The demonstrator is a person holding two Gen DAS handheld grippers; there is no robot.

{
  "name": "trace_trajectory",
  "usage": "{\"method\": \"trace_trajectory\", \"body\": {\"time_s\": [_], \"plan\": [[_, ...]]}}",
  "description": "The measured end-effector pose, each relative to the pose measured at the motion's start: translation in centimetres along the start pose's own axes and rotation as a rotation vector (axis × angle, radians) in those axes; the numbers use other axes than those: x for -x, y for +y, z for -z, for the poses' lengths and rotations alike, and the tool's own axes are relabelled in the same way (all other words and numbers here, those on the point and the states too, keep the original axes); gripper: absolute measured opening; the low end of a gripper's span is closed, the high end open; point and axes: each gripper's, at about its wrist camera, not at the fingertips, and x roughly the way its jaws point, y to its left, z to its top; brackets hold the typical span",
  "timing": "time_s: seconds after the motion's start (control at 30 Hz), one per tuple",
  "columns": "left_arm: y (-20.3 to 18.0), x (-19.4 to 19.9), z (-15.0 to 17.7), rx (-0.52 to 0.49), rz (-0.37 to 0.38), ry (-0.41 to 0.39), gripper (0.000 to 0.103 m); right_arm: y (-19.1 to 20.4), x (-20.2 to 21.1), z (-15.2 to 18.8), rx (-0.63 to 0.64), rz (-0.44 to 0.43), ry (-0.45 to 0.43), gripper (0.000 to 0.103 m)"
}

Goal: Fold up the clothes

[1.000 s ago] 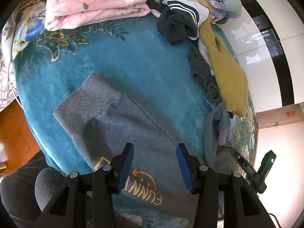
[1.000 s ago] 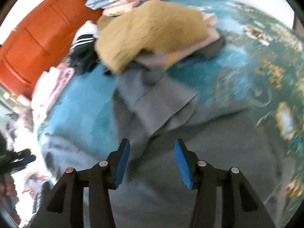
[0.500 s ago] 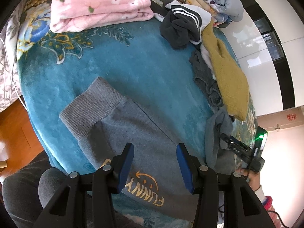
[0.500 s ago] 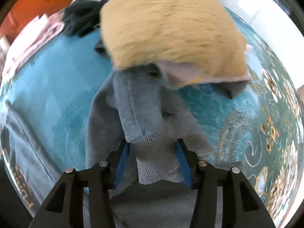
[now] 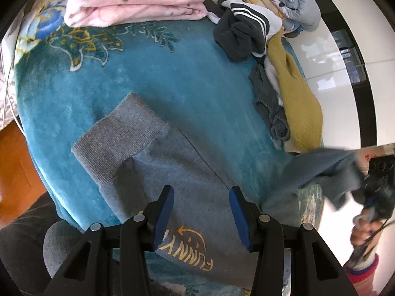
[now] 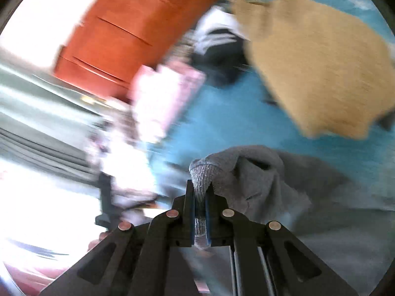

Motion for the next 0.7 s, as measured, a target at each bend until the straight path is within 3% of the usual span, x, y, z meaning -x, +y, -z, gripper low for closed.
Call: {"method": "trace_trajectory", "body": {"time_s": [0.07,0.17,0.27,0.47,0.7], "plan": [[0.6,0.3,-0.3,0.012,0.01,-0.007,0.051,1.3,-1.4,-1.9,-0.028,-0.074,0.002,0.006],[1.4,1.0,-1.0,0.03,0.029,-0.028,0.051,2.4,-6.6,-4.6,-0.046,-0.075,0.07,0.006],[2.3,1.6,-1.8,0.051,0.043,-0.056,0.051,2.3,-11.6,-6.5,-0.061,-0.042,0.139,0.006],[3.9,1.6,-3.0,0.127,0.069,-0.067,0.051,-2.0,-21.6,-7.8,-0.163,0.097,0.225,0.006],[4.1,-0.7,-5.2,0.233,0.164,-0.051,0.051,-3.1,-24.6,-7.4,-0.174,0.123,0.236,0.014]]}}
